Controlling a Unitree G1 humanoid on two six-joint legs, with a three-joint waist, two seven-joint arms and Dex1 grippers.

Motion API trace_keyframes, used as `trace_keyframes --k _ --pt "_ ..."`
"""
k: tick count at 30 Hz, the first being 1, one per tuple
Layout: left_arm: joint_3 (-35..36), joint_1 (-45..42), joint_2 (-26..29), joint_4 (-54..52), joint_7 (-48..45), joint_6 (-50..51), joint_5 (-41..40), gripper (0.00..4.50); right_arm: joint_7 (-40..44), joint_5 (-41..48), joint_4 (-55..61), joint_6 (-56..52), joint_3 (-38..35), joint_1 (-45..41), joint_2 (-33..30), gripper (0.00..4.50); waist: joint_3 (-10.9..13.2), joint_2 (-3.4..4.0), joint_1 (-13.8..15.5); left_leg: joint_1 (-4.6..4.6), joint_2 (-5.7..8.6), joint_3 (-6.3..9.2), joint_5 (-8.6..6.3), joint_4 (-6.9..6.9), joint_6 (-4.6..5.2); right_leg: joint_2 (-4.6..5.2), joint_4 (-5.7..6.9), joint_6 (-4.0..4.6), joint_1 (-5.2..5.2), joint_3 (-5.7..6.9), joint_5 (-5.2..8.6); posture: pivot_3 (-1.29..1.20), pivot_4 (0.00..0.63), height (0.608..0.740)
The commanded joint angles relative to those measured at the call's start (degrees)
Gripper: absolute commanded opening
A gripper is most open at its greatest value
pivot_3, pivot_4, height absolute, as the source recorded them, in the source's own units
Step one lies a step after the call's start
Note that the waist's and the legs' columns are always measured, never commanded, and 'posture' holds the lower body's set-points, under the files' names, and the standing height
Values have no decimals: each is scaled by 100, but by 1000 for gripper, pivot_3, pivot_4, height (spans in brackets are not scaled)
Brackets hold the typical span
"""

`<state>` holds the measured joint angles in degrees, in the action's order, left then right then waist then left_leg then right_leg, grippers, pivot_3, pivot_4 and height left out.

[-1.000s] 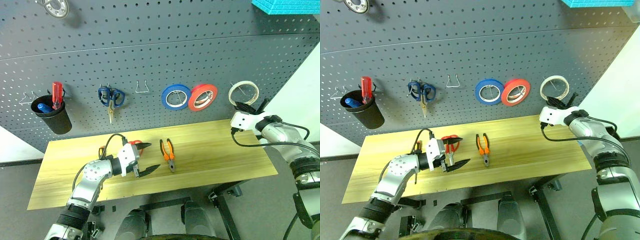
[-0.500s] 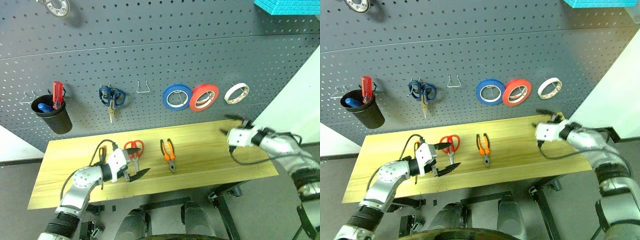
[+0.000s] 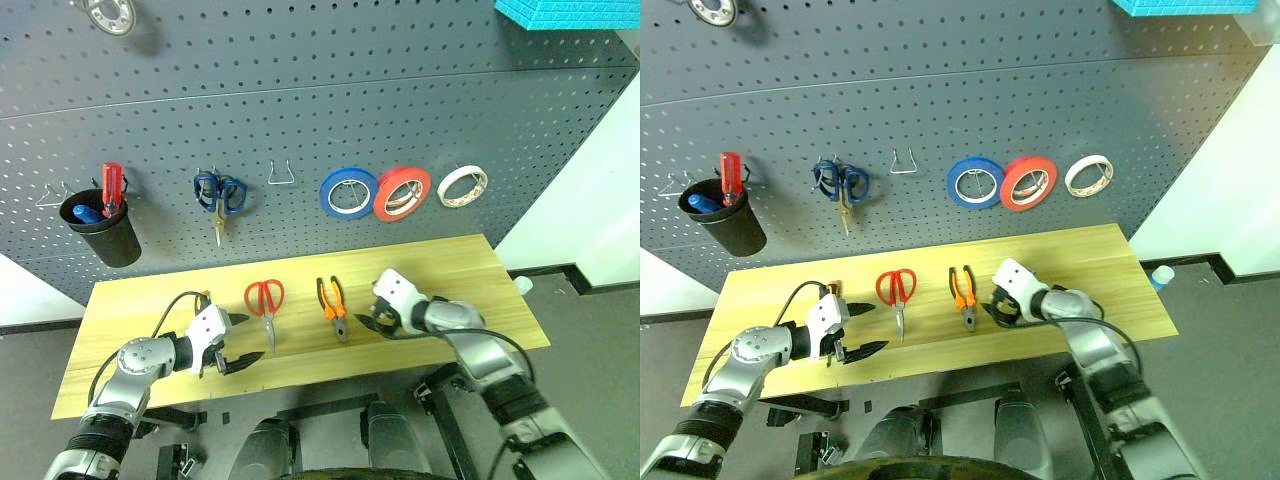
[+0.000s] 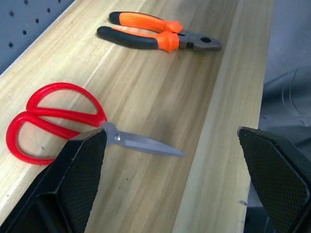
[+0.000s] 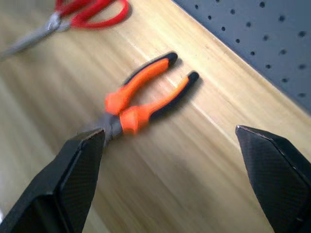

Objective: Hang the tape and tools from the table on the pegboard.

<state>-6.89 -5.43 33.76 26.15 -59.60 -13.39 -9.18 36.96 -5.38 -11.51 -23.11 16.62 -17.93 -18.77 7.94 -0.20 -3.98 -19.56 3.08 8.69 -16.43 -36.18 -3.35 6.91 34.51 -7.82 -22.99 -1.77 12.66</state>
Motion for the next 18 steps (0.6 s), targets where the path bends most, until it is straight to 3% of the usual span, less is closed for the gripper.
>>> trace_keyframes --k 1,8,18 --pt "214 -90 87 60 10 -168 -20 4500 -320 127 169 -1057 0 -323 577 4479 23 0 1 -5 -3 0 0 5 0 -3 12 -5 -14 0 -4 -98 162 740" --pt "414 178 146 -49 63 -164 -78 4500 -956 82 -249 -2436 61 -831 1534 4479 132 9 -6 -24 -5 5 0 4 0 -5 62 9 -61 0 7 -91 186 740" --pt "683 280 248 31 76 -176 -102 4500 -2235 -61 -1857 -2423 -188 -1565 2319 4479 168 18 -20 -88 -8 15 14 2 -24 -13 75 18 -133 0 -1 -95 188 740"
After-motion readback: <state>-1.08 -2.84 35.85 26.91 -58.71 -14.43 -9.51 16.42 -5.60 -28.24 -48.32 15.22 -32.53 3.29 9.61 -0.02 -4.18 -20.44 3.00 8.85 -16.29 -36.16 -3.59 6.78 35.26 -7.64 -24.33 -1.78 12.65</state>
